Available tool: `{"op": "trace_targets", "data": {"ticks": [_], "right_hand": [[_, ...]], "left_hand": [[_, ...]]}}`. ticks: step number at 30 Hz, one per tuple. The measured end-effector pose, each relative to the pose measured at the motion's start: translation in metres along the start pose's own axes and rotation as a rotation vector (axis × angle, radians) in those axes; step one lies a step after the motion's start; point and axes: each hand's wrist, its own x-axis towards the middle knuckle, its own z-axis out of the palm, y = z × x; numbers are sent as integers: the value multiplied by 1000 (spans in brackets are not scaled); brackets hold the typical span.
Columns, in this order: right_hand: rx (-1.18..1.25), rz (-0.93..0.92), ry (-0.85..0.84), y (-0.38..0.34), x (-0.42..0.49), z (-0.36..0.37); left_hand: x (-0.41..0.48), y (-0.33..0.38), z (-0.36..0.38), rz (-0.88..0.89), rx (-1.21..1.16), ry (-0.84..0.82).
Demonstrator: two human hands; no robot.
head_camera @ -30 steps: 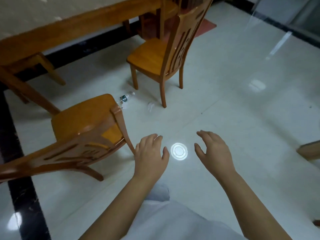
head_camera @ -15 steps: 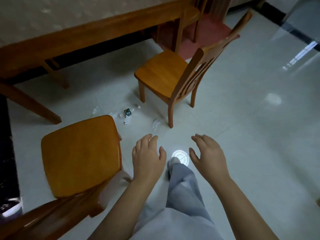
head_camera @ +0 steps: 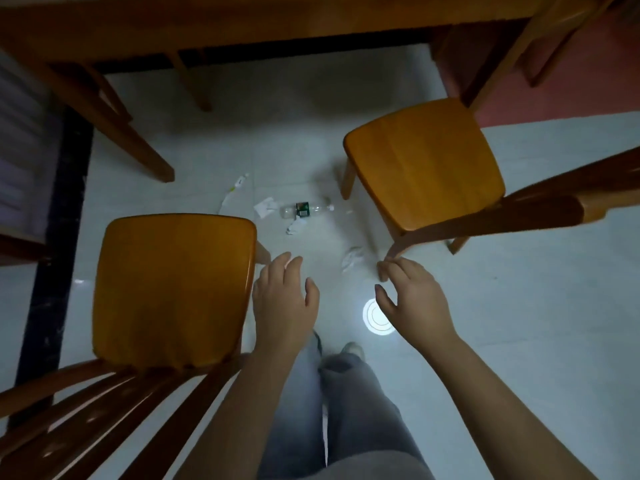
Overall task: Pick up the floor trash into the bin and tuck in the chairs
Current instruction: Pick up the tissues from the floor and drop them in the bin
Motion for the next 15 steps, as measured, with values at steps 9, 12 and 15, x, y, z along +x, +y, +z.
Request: {"op": "trace_targets", "data": {"ticks": [9,12,15], "right_hand": [[87,99,-67,70,109,191],[135,155,-89,107,133,263],[180,213,-110,147,148,329]], "left_hand": [[123,-95,166,-49,32,-24],[159,-135,230,-6,57,-17],[192,-172,289,51,109,-5]]}}
